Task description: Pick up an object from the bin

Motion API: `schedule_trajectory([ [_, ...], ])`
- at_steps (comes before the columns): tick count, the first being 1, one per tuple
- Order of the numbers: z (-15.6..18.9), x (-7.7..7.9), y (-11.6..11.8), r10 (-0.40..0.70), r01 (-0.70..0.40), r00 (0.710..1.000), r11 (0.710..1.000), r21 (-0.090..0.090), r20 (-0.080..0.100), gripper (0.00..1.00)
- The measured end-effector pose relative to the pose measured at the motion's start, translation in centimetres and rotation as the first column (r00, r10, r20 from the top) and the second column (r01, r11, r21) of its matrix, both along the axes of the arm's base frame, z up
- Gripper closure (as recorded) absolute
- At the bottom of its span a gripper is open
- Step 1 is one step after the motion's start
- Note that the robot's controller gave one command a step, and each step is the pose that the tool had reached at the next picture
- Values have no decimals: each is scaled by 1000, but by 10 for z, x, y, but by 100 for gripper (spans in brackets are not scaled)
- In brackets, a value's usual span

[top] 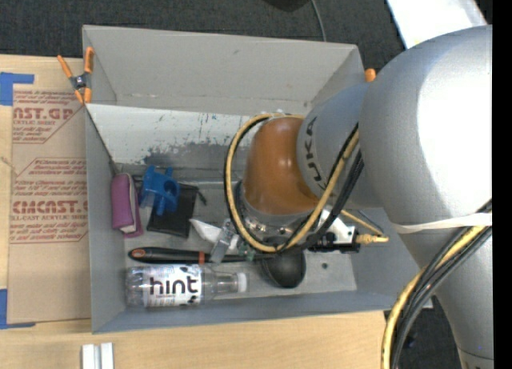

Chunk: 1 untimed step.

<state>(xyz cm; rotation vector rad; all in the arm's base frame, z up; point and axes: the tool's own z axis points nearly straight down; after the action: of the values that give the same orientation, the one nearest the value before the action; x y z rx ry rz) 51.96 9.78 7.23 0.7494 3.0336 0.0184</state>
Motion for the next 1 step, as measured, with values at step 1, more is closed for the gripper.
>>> schedule_trajectory([
  [1, 28, -4, -1, 0, 0, 1000, 1000, -3, -12, 100],
])
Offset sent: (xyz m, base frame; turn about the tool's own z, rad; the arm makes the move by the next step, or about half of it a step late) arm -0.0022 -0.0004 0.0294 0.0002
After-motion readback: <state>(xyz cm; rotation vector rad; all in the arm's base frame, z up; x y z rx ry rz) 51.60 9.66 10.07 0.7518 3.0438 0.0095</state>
